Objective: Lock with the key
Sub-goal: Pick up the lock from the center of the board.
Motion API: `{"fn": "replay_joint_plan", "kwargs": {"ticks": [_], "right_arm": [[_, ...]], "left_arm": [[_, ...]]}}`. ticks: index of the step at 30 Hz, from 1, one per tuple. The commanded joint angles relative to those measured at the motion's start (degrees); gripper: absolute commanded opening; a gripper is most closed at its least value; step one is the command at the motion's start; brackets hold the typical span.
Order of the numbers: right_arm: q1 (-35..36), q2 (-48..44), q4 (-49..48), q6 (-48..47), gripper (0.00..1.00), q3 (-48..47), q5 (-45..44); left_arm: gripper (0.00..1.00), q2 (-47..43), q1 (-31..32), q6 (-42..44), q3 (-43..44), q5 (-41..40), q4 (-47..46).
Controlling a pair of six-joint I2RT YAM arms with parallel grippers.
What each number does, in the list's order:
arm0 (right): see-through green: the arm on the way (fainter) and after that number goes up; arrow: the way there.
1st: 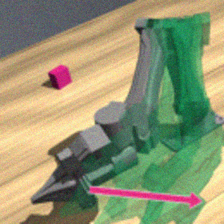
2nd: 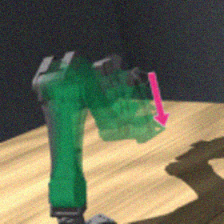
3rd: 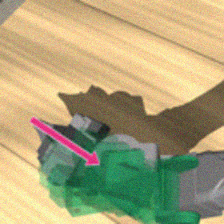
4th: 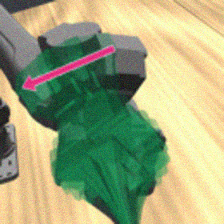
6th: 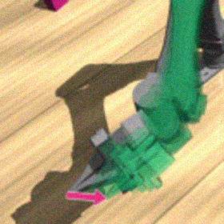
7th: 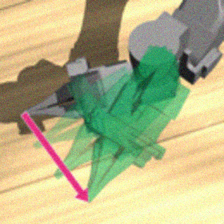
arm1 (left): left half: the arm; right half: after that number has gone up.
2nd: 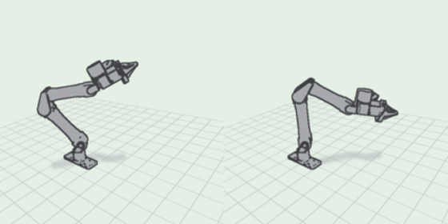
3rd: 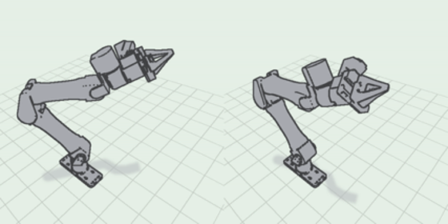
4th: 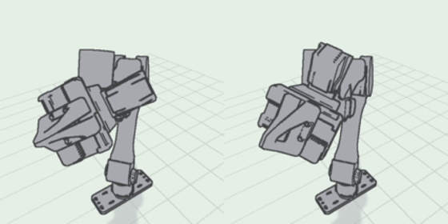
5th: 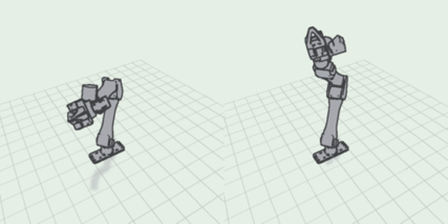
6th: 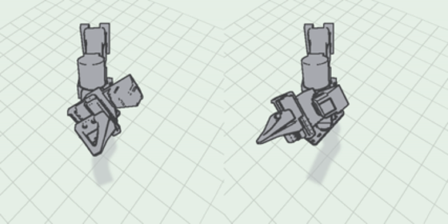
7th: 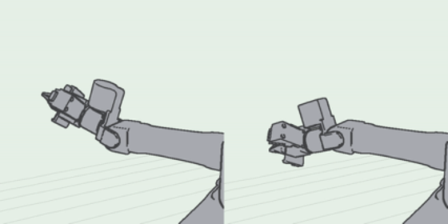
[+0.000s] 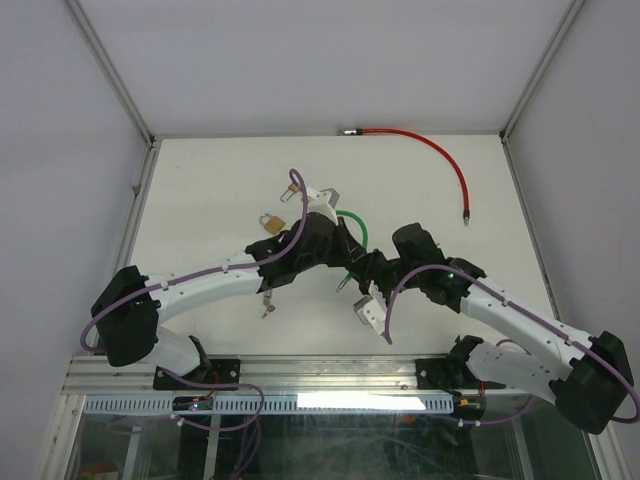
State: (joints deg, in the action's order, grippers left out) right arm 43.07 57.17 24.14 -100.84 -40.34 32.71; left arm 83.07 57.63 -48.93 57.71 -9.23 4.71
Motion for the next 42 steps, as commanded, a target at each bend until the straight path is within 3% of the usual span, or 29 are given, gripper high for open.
{"fn": "replay_joint_plan", "kwargs": {"ticks": [1, 4, 14, 22, 30, 42], "right_arm": [[-0.14, -1.71, -2.3, 0.94, 0.13, 1.1, -3.84], [-0.09, -2.42, -2.02, 2.23, 0.0, 1.14, -3.06], [-2.75, -4.33, -1.11, 10.59, 0.0, 0.69, 5.45], [-10.74, -6.22, 0.82, 17.76, 0.0, 0.04, 15.95], [-14.5, -5.66, 0.98, 21.75, 0.0, -1.07, 20.73], [-17.42, -4.69, -0.94, 31.19, 0.0, -3.03, 25.21]], "left_arm": [[0.08, -0.69, -1.16, -1.12, 2.08, 2.27, -3.97], [0.25, -2.98, -2.16, -2.01, 0.55, 2.6, -4.79], [0.6, -10.85, -4.01, -0.82, -6.05, -1.6, -7.24], [0.89, -23.17, -4.1, 15.52, -19.87, -5.35, -15.07], [0.92, -31.42, -5.42, 21.71, -30.83, -16.66, -10.7], [0.83, -22.49, -12.74, 17.36, -30.65, -16.9, -3.29]]}}
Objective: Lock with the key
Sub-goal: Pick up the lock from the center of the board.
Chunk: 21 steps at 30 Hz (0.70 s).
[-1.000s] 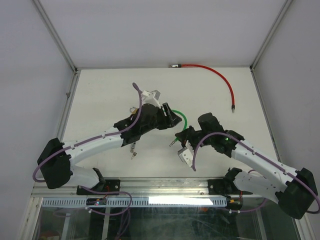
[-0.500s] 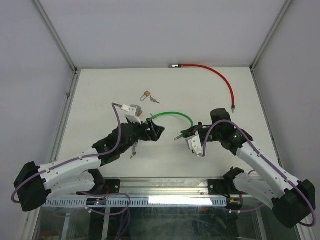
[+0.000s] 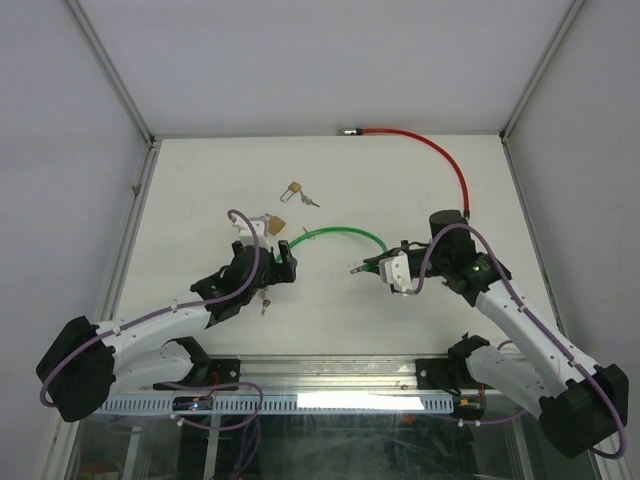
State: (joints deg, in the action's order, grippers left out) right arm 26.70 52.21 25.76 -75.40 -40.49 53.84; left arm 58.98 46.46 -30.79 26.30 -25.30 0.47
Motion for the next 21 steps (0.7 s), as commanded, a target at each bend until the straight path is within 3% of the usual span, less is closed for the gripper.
{"fn": "replay_joint_plan", "kwargs": {"ticks": [1, 11, 17, 21], "right_arm": [[-1.26, 0.33, -2.82, 6.47, 0.0, -3.0, 4.26], [-1.99, 1.27, -3.86, 10.12, 0.0, -3.28, 5.99], [-1.93, 1.89, -3.59, 10.71, 0.0, -3.32, 6.33], [-2.08, 1.86, -3.35, 10.58, 0.0, -3.36, 6.61]], "left_arm": [[0.82, 2.0, -2.1, -0.6, 0.81, -0.5, 0.92], [0.66, 6.82, -6.39, -0.22, 1.27, 4.47, 1.57], [0.66, 7.43, -6.63, -0.35, 1.71, 3.89, 2.6], [0.72, 7.38, -7.87, 0.92, 1.8, 3.31, 3.11]]}}
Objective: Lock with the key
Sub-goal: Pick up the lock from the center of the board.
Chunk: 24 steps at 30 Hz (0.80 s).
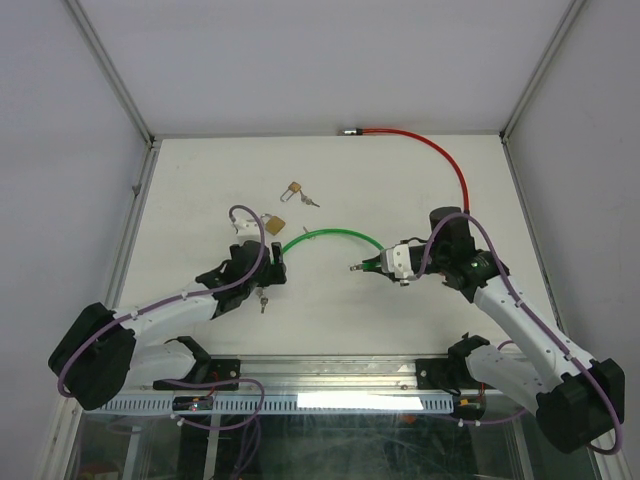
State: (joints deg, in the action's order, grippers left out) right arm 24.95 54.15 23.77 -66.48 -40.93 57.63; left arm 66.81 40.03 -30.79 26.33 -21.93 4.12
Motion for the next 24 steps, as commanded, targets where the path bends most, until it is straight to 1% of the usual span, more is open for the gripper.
{"fn": "replay_joint_plan", "kwargs": {"ticks": [1, 4, 7, 10, 15, 19, 20, 24], "right_arm": [[-0.34, -0.05, -1.19, 1.62, 0.0, -2.92, 2.92], [-0.4, -0.01, -0.81, 1.15, 0.0, -2.93, 3.18], [-0.45, 0.09, -0.18, 0.54, 0.0, -3.02, 3.61], [-0.63, 0.16, 0.17, 0.24, 0.0, -3.0, 3.87], [-0.78, 0.59, 1.37, -0.55, 0.0, -3.32, 4.71], [-0.95, 0.69, 2.19, -1.1, 0.0, -3.51, 5.28], [-1.0, 0.69, 2.32, -1.19, 0.0, -3.54, 5.41], [-1.17, 0.69, 2.89, -1.61, 0.0, -3.63, 5.82]], "left_arm": [[0.73, -0.51, -2.16, 1.48, 1.87, 0.18, -0.61], [0.72, -0.26, -5.36, 3.45, 2.11, 4.51, -2.32], [0.66, 1.04, -7.94, 4.38, 2.76, 8.81, -3.96], [0.63, 3.24, -8.81, 4.97, 3.74, 11.22, -4.9], [0.61, 7.2, -10.29, 5.56, 4.76, 15.63, -7.25], [0.58, 10.52, -11.73, 6.03, 5.69, 18.92, -8.5], [0.55, 11.14, -11.96, 6.19, 5.94, 19.51, -8.52], [0.37, 12.74, -12.74, 6.62, 6.19, 21.24, -8.71]]}}
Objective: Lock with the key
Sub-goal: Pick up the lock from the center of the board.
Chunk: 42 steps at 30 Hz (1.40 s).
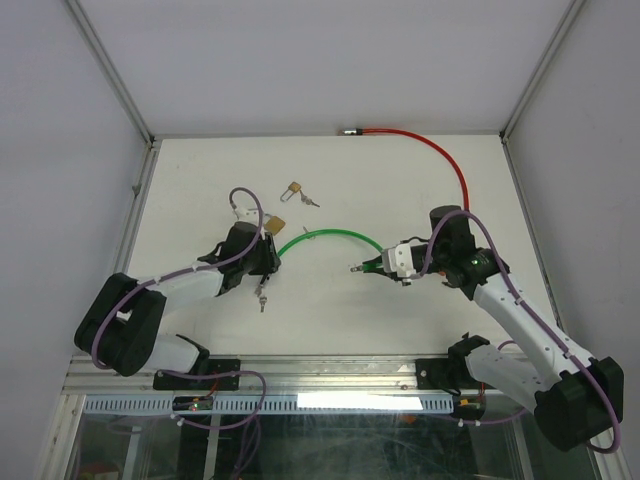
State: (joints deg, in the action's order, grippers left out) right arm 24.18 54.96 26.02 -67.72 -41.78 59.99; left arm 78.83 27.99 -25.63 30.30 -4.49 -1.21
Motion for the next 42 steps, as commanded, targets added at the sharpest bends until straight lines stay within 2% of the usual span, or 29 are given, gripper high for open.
{"fn": "replay_joint_plan", "kwargs": {"ticks": [1, 9, 24, 30, 34, 35, 39, 40, 42], "right_arm": [[-0.43, -0.04, 0.93, -0.58, 0.0, -2.89, 3.61], [-0.52, 0.75, 2.86, -1.97, 0.0, -3.35, 4.58], [-0.97, 0.96, 3.3, -1.69, 0.0, -3.68, 5.35], [-1.14, 1.37, 3.24, -1.36, 0.0, -3.9, 5.38], [-1.84, 0.84, 3.54, -1.55, 0.0, -4.22, 4.96], [-2.12, 0.59, 3.99, -2.07, 0.0, -4.39, 4.96], [-3.2, -0.55, 6.26, -3.89, 0.0, -5.55, 4.96], [-3.34, -0.77, 6.56, -4.17, 0.0, -5.97, 4.92], [-3.31, -0.87, 6.69, -4.44, 0.0, -6.78, 4.94]], "left_arm": [[0.32, 0.87, -0.78, 1.46, 2.02, 4.09, -3.44], [0.0, -1.66, -0.98, 1.49, 1.64, 6.17, -4.2], [0.0, -15.3, -1.01, 0.55, -0.19, 11.42, -6.3], [0.0, -16.78, -1.0, -1.08, -1.59, 15.25, -10.01], [0.0, -16.42, -0.97, -0.27, -1.54, 12.68, -9.09], [0.03, -16.23, -1.0, 0.29, -1.34, 11.36, -8.11], [0.35, -14.4, -1.0, 3.45, -0.37, 5.96, -4.8], [0.4, -13.34, -1.01, 4.16, -0.13, 5.08, -4.31], [0.43, -10.76, -1.01, 5.24, 0.88, 4.04, -3.34]]}}
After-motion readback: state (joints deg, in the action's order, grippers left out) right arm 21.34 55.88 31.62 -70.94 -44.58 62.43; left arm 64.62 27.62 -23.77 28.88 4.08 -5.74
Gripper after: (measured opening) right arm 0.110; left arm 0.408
